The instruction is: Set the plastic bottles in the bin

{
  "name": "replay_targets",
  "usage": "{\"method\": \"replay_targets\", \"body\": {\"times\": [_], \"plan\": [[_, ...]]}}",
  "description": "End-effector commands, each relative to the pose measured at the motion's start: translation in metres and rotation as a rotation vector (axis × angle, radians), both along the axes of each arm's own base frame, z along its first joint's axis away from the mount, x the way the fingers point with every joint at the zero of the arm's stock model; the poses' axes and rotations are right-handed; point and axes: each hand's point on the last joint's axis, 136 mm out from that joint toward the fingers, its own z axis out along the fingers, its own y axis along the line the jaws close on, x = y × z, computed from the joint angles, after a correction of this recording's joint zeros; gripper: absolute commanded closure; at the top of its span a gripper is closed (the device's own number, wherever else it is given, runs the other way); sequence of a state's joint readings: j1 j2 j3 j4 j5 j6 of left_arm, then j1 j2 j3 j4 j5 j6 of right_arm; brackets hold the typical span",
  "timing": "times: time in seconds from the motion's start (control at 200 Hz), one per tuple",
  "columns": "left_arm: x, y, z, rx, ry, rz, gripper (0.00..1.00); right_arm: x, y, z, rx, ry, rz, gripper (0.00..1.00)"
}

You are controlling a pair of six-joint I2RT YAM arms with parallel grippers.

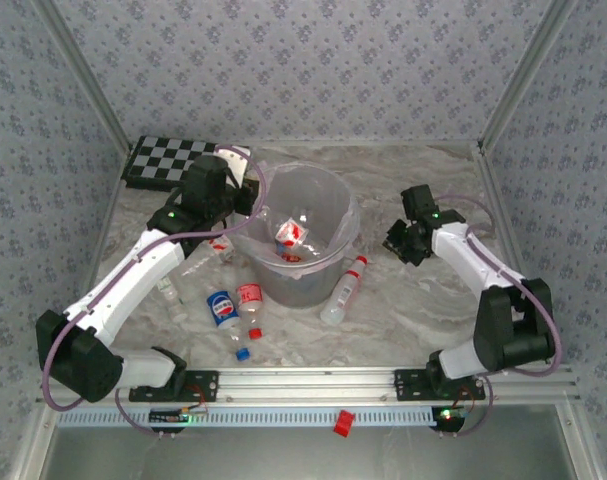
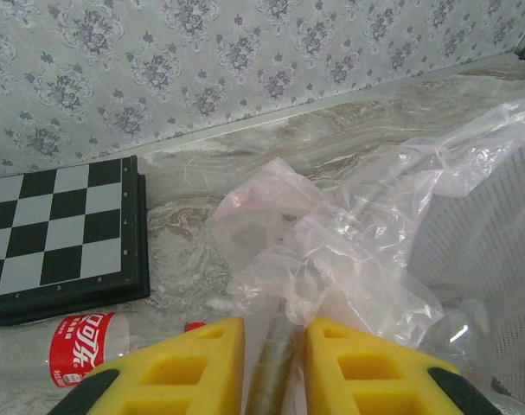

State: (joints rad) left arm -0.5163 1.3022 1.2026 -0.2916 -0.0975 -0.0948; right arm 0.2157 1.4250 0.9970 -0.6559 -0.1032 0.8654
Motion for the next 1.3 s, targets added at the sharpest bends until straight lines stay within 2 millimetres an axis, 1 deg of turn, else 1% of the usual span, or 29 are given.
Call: {"method": "replay_targets", "body": {"times": [0.0,0.075,0.12,0.185,0.26,0.315,0.365,0.375,0.4,0.45,0.525,0.54,0.575,0.74,0.835,0.96,1.084,1.164,1.174,1.194,1.209,1.229,1.239,1.264,1.284,1.294], "plan": [[-0.008,0.005,-0.016,0.033,0.075,0.007,0.76,-0.015,-0.009,0.003,-0.042,0.015,0.013,0.75],[-0.008,0.005,-0.016,0.032,0.075,0.006,0.76,-0.019,-0.001,0.002,-0.007,0.018,0.026,0.72],[-0.008,0.005,-0.017,0.031,0.079,0.005,0.76,-0.022,0.008,-0.003,0.009,0.026,0.046,0.67],[-0.009,0.004,-0.016,0.028,0.078,0.0,0.76,-0.028,0.02,-0.012,0.014,0.051,0.084,0.51],[-0.009,0.004,-0.015,0.027,0.076,0.001,0.76,-0.033,0.027,-0.023,-0.017,0.081,0.115,0.35],[-0.009,0.006,-0.015,0.031,0.071,0.008,0.76,-0.035,0.032,-0.029,-0.028,0.094,0.116,0.17],[-0.008,0.007,-0.015,0.037,0.07,0.011,0.76,-0.035,0.039,-0.033,-0.016,0.101,0.117,0.02],[-0.008,0.007,-0.016,0.038,0.071,0.012,0.76,-0.034,0.04,-0.034,-0.013,0.103,0.116,0.01],[-0.008,0.007,-0.016,0.037,0.07,0.013,0.76,-0.034,0.043,-0.036,-0.004,0.106,0.118,0.0],[-0.008,0.006,-0.017,0.038,0.074,0.009,0.76,-0.03,0.051,-0.039,0.012,0.106,0.128,0.0],[-0.007,0.005,-0.019,0.039,0.081,0.005,0.76,-0.032,0.059,-0.049,0.007,0.139,0.144,0.0],[-0.008,0.005,-0.019,0.039,0.082,0.003,0.76,-0.027,0.062,-0.05,0.013,0.126,0.147,0.0],[-0.007,0.004,-0.02,0.04,0.084,0.003,0.76,-0.025,0.066,-0.054,0.017,0.132,0.154,0.0],[-0.007,0.006,-0.022,0.047,0.084,0.01,0.76,-0.017,0.089,-0.072,0.101,0.157,0.157,0.07],[-0.007,0.005,-0.021,0.043,0.085,0.007,0.76,-0.013,0.093,-0.079,0.113,0.162,0.149,0.13],[-0.008,0.006,-0.018,0.041,0.079,0.007,0.76,-0.011,0.087,-0.082,0.084,0.164,0.146,0.24],[-0.008,0.006,-0.019,0.042,0.079,0.008,0.76,-0.012,0.074,-0.076,0.047,0.15,0.136,0.38],[-0.007,0.005,-0.021,0.043,0.085,0.007,0.76,-0.013,0.062,-0.068,0.039,0.133,0.122,0.46],[-0.007,0.005,-0.022,0.045,0.087,0.007,0.76,-0.013,0.061,-0.066,0.039,0.13,0.119,0.49],[-0.007,0.005,-0.022,0.043,0.088,0.006,0.76,-0.013,0.058,-0.064,0.038,0.122,0.118,0.52],[-0.007,0.004,-0.023,0.045,0.092,0.006,0.76,-0.013,0.055,-0.062,0.037,0.117,0.114,0.56],[-0.006,0.004,-0.023,0.044,0.092,0.004,0.76,-0.013,0.053,-0.06,0.033,0.108,0.115,0.59],[-0.007,0.003,-0.024,0.045,0.093,0.001,0.76,-0.013,0.051,-0.058,0.031,0.103,0.113,0.62],[-0.007,0.003,-0.023,0.043,0.095,0.0,0.76,-0.013,0.048,-0.055,0.029,0.095,0.108,0.66],[-0.007,0.002,-0.024,0.042,0.096,-0.001,0.76,-0.014,0.043,-0.052,0.023,0.089,0.102,0.71],[-0.007,0.002,-0.023,0.042,0.096,-0.002,0.76,-0.014,0.043,-0.052,0.022,0.087,0.101,0.72]]}}
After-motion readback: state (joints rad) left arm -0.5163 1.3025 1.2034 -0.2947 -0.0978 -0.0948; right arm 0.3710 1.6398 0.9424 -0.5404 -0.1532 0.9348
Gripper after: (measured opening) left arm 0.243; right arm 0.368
